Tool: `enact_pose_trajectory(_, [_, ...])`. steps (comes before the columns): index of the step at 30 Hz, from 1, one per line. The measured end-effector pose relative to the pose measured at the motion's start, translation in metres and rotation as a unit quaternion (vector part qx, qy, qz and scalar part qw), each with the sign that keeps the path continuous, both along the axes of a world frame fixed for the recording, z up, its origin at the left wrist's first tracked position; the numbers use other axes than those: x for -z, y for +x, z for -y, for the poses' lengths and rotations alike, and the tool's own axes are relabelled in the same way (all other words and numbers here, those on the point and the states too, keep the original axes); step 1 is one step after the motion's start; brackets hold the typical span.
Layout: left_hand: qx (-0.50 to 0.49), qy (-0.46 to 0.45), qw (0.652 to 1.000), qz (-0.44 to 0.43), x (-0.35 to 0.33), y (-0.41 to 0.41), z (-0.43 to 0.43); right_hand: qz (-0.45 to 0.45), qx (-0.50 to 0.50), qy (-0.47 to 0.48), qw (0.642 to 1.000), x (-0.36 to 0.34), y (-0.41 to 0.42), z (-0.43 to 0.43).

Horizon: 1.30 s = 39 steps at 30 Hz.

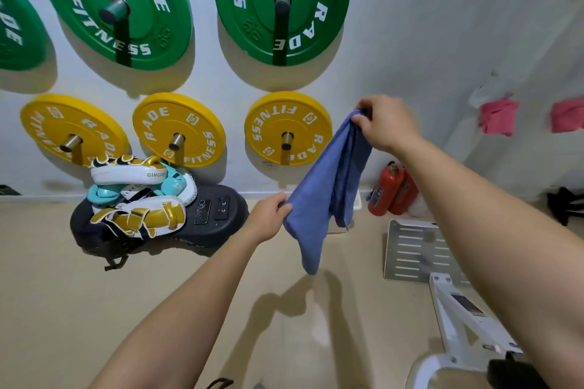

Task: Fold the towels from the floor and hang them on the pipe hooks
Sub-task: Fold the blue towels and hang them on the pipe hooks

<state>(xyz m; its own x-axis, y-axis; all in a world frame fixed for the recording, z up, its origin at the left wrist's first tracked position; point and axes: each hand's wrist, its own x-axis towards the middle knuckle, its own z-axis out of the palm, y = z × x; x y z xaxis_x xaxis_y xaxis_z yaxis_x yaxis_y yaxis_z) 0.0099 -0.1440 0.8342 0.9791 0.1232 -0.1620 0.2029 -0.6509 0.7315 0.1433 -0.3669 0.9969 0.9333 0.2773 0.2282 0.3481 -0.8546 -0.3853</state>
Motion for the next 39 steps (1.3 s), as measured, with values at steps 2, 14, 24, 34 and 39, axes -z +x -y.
enact_pose_trajectory(2, [-0.018,-0.009,1.0,0.018,0.003,-0.005,-0.002,-0.004,0.044,-0.027,0.999,0.003,0.0,0.012])
enact_pose_trajectory(14, [0.096,0.061,0.984,0.135,-0.055,0.016,0.014,-0.247,-0.184,-0.024,0.951,0.079,-0.058,-0.032])
enact_pose_trajectory(24, [0.031,0.072,0.997,0.015,-0.012,-0.013,-0.022,-0.188,-0.158,0.017,0.969,0.06,-0.02,-0.023])
enact_pose_trajectory(34, [-0.058,0.08,0.995,0.035,0.001,-0.008,-0.025,-0.141,-0.071,-0.051,0.986,0.053,0.017,0.018])
enact_pose_trajectory(39, [-0.115,0.083,0.988,0.062,-0.008,0.002,-0.028,-0.192,-0.025,-0.006,0.981,0.074,0.01,0.037])
